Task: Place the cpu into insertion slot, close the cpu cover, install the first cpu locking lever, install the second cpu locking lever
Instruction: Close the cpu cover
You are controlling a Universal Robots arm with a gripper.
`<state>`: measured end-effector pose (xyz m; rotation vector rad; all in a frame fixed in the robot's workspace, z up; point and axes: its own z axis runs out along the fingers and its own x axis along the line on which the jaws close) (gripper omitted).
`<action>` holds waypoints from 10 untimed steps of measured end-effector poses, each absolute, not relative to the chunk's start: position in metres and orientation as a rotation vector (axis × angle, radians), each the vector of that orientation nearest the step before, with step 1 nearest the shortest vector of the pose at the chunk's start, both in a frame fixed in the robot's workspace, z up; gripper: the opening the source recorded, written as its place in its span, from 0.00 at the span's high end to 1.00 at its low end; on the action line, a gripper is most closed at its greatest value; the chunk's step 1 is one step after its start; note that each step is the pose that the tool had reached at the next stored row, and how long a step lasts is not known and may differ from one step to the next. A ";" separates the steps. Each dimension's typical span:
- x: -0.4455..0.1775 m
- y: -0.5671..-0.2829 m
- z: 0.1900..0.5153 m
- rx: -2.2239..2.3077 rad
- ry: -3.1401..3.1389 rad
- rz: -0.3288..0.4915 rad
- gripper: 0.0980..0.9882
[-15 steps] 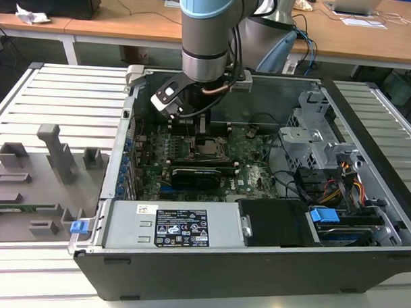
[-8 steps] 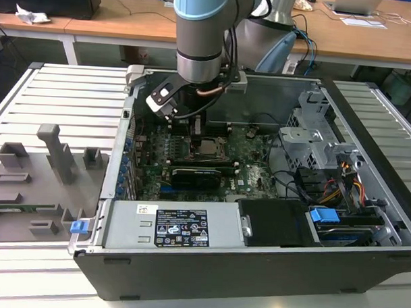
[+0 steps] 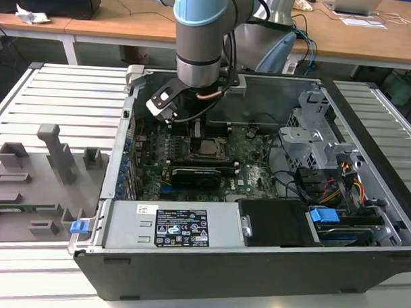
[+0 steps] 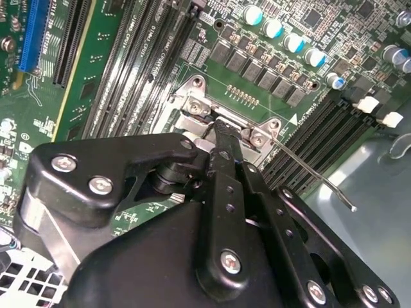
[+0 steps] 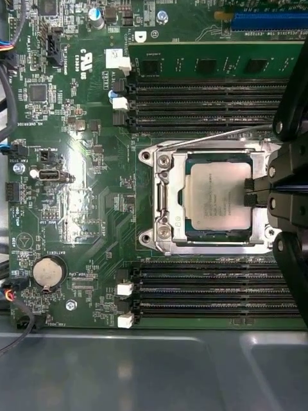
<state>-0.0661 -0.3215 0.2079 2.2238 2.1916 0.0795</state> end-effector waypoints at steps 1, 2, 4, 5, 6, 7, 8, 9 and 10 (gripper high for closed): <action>-0.066 -0.321 0.208 2.224 2.192 0.079 0.99; -0.066 -0.321 0.207 2.224 2.192 0.080 0.99; -0.066 -0.321 0.206 2.224 2.191 0.079 0.99; -0.066 -0.321 0.206 2.224 2.192 0.079 0.99; -0.065 -0.321 0.206 2.224 2.192 0.080 0.99; -0.064 -0.321 0.206 2.224 2.192 0.080 0.99; -0.062 -0.321 0.206 2.224 2.192 0.080 0.99; -0.062 -0.321 0.206 2.224 2.192 0.080 0.99; -0.062 -0.321 0.206 2.224 2.191 0.079 0.99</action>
